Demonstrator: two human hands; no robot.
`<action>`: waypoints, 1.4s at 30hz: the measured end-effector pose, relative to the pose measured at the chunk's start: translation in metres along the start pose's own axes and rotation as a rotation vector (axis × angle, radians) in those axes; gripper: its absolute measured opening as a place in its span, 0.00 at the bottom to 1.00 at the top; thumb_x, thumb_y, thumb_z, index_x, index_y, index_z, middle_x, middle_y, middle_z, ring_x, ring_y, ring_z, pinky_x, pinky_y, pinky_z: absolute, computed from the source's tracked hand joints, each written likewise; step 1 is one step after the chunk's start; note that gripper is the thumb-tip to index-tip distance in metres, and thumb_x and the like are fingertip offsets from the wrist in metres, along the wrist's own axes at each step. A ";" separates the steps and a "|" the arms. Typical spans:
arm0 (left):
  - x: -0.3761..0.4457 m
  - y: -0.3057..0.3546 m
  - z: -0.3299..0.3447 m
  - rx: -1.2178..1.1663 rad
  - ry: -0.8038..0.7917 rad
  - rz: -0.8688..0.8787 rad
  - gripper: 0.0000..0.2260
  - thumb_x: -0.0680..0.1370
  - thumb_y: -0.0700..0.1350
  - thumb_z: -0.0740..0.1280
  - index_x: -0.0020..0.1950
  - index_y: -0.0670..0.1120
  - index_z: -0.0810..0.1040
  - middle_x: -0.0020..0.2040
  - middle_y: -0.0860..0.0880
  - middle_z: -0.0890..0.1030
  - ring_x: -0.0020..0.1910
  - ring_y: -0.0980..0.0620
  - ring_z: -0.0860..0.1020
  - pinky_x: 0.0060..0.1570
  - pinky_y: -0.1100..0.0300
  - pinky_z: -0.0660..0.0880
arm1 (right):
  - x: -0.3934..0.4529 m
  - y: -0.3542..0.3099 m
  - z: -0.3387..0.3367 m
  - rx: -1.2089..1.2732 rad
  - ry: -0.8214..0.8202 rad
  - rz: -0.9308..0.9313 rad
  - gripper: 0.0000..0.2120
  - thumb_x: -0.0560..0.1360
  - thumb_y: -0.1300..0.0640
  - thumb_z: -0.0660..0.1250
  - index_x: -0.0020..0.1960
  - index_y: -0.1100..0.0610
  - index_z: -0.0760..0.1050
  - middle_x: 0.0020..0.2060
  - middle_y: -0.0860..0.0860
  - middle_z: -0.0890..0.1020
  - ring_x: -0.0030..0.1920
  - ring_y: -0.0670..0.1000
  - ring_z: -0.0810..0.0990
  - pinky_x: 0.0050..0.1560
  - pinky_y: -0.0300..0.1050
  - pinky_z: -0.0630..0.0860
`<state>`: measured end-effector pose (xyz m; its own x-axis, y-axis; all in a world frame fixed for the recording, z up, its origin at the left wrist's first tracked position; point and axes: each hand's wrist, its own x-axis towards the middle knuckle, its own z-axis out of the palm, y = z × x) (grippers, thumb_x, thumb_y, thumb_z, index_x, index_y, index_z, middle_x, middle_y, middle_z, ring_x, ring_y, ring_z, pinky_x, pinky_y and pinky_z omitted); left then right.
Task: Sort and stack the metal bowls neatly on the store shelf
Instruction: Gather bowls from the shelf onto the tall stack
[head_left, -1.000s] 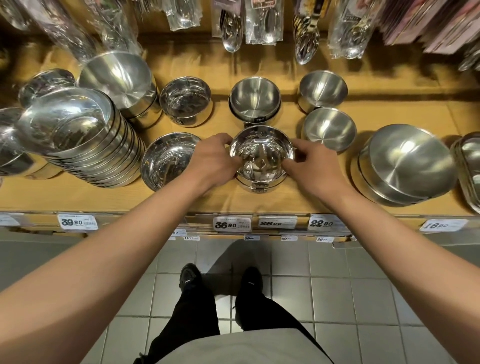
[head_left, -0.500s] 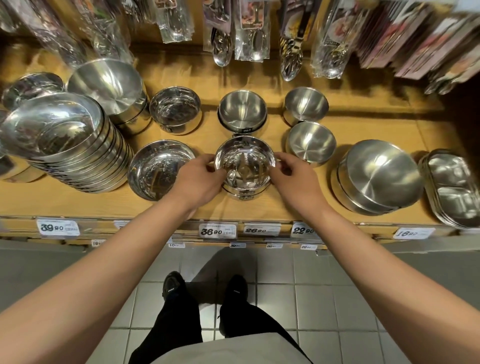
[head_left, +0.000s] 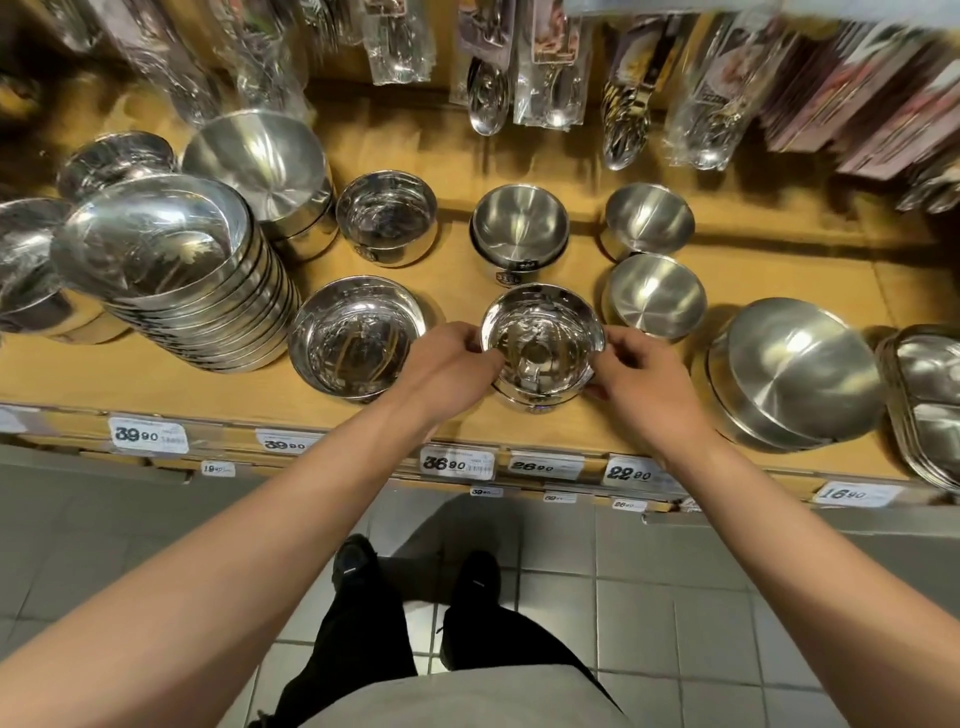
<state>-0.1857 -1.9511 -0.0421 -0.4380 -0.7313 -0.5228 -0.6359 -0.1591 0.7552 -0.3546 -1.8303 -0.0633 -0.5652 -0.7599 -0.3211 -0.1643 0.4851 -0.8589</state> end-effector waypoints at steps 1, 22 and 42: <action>0.000 0.000 0.001 0.007 0.003 -0.003 0.05 0.78 0.43 0.68 0.51 0.45 0.82 0.48 0.44 0.86 0.52 0.44 0.84 0.54 0.43 0.82 | -0.001 0.001 -0.001 0.001 -0.004 0.009 0.14 0.75 0.49 0.64 0.54 0.54 0.82 0.49 0.60 0.85 0.54 0.64 0.82 0.62 0.68 0.77; -0.013 -0.021 -0.013 -0.187 -0.056 0.009 0.02 0.81 0.40 0.67 0.51 0.45 0.79 0.45 0.49 0.81 0.47 0.48 0.82 0.55 0.55 0.81 | 0.027 0.017 -0.016 0.532 0.194 0.520 0.11 0.84 0.48 0.61 0.48 0.53 0.73 0.43 0.53 0.84 0.40 0.49 0.84 0.43 0.46 0.85; -0.024 -0.112 -0.099 -0.343 0.344 -0.331 0.23 0.80 0.51 0.70 0.70 0.41 0.72 0.52 0.43 0.83 0.37 0.52 0.87 0.46 0.54 0.85 | 0.056 -0.009 -0.022 0.588 0.361 0.453 0.14 0.79 0.59 0.69 0.62 0.61 0.75 0.48 0.55 0.84 0.39 0.50 0.84 0.34 0.45 0.82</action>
<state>-0.0410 -1.9817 -0.0750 0.0166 -0.7699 -0.6380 -0.4369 -0.5795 0.6880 -0.4029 -1.8674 -0.0648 -0.7166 -0.3106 -0.6245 0.5351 0.3295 -0.7779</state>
